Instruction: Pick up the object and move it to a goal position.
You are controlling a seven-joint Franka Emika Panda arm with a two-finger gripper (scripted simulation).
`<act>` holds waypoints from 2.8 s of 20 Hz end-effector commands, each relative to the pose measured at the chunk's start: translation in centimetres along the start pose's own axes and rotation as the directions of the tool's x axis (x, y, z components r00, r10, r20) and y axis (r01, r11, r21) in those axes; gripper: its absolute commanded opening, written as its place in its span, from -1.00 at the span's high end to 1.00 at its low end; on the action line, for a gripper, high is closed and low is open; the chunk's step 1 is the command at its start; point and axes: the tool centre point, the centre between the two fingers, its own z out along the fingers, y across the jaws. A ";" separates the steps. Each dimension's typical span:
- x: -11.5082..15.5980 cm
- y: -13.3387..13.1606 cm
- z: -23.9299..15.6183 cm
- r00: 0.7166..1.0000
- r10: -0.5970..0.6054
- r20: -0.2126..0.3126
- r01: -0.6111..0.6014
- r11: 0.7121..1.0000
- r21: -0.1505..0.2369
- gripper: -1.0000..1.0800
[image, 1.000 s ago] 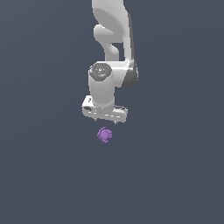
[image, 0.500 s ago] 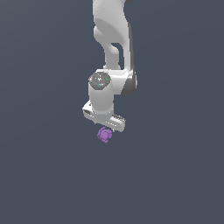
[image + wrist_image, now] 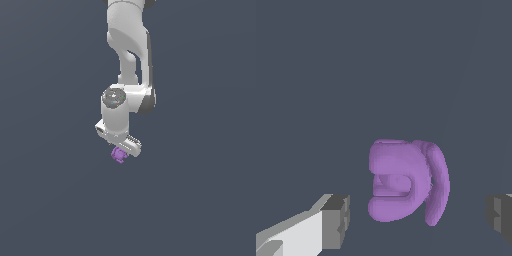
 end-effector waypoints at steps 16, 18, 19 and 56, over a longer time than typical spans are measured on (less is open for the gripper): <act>0.0 0.1 4.5 1.000 0.018 -0.002 -0.018 1.000 0.000 -0.92; 0.1 0.0 5.0 1.000 0.018 -0.002 -0.018 1.000 0.000 -0.92; 0.1 0.0 5.1 1.000 0.018 -0.002 -0.018 1.000 0.000 -0.92; 2.3 13.2 2.6 1.000 0.019 -0.002 -0.019 1.000 0.001 1.00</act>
